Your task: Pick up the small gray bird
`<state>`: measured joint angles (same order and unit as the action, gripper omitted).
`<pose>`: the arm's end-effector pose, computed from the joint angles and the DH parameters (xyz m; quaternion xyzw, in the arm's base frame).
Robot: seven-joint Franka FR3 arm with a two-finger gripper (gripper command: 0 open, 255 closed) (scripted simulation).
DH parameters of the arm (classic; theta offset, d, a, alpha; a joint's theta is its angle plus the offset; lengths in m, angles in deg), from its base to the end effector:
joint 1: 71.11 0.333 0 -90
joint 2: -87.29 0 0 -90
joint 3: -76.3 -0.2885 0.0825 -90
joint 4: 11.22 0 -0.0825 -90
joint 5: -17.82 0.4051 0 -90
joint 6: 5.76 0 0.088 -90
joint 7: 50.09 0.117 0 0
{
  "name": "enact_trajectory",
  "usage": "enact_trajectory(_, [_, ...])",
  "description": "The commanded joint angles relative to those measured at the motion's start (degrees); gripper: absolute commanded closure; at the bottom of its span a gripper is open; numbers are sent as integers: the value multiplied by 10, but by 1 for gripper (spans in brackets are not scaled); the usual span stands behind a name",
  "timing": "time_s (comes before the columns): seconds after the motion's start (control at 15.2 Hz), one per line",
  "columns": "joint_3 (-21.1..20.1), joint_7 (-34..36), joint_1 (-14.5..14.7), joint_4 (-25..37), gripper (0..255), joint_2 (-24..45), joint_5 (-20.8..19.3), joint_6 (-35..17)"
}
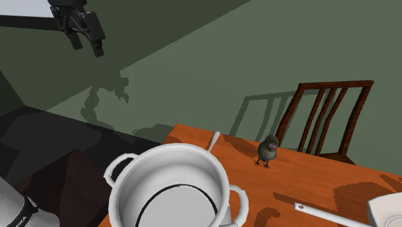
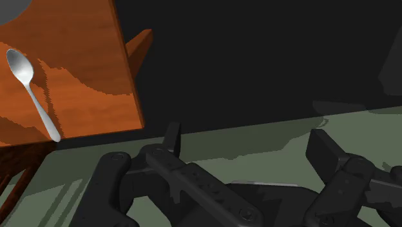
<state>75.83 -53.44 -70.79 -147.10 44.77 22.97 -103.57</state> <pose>0.3718 0.0149 0.5505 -0.9979 -0.0307 -0.0398 0.0410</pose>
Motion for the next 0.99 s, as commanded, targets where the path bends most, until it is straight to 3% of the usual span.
enact_trajectory(0.0, [0, 0, 0, 0, 0, 0, 0, 0])
enact_trajectory(0.92, [146, -166, -56, 52, 0, 164, -68, -79])
